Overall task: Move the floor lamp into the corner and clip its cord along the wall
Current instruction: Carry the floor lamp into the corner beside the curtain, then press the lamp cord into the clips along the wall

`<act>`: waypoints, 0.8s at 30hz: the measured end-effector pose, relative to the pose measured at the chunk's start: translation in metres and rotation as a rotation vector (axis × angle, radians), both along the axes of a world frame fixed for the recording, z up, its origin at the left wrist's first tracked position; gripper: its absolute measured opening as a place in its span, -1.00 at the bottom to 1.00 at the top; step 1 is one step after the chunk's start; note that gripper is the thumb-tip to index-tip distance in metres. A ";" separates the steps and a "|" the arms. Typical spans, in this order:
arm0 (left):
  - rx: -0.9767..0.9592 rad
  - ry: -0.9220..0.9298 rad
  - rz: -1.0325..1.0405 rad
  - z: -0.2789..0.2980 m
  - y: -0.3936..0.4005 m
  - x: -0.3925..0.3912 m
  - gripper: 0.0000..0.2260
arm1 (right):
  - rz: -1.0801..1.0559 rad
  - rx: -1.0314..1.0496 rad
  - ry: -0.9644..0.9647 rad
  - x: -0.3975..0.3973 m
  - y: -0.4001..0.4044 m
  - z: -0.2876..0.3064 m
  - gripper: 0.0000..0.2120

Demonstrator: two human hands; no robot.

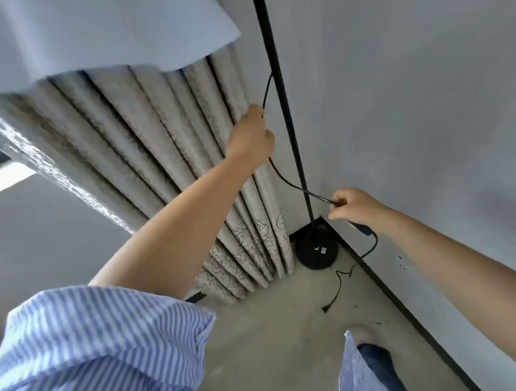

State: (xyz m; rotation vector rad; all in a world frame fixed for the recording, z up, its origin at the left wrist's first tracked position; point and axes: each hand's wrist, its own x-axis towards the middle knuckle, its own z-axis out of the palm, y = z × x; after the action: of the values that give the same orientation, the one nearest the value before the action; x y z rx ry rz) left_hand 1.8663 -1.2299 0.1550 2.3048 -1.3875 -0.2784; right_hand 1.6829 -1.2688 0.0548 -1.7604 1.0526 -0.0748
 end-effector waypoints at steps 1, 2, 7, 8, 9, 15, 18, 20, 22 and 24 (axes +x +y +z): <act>0.049 -0.027 -0.066 -0.007 0.015 0.000 -0.70 | -0.042 0.005 -0.020 -0.004 0.016 0.002 -0.74; 0.099 -0.050 -0.142 -0.013 0.031 -0.001 -0.71 | -0.083 0.003 -0.048 -0.007 0.034 0.004 -0.74; 0.269 -0.110 -0.438 -0.033 0.110 -0.011 -0.66 | -0.257 0.094 -0.168 -0.008 0.125 0.017 -0.68; 0.275 -0.111 -0.476 -0.033 0.123 -0.014 -0.64 | -0.296 0.162 -0.220 -0.008 0.138 0.021 -0.55; 0.272 -0.111 -0.512 -0.033 0.134 -0.016 -0.63 | -0.352 0.223 -0.279 -0.008 0.151 0.026 -0.45; 0.194 -0.079 -0.605 -0.025 0.177 -0.030 -0.55 | -0.638 0.362 -0.338 -0.017 0.213 0.039 -0.50; 0.182 -0.105 -0.646 -0.025 0.186 -0.036 -0.52 | -0.624 0.351 -0.264 -0.022 0.236 0.042 -0.75; 0.162 -0.137 -0.691 -0.025 0.187 -0.041 -0.48 | -0.656 0.326 -0.266 -0.027 0.245 0.047 -0.82; 0.129 -0.165 -0.763 -0.025 0.188 -0.048 -0.43 | -0.684 0.312 -0.287 -0.035 0.253 0.052 -0.83; 0.101 -0.225 -0.856 -0.026 0.190 -0.055 -0.41 | -0.666 0.319 -0.320 -0.043 0.262 0.058 -0.88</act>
State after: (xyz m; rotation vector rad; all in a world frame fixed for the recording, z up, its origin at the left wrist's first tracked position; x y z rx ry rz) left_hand 1.8109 -1.0403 0.1288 1.7110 -2.4689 -0.3458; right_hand 1.6401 -1.0064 0.1130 -1.0174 1.2854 -0.5513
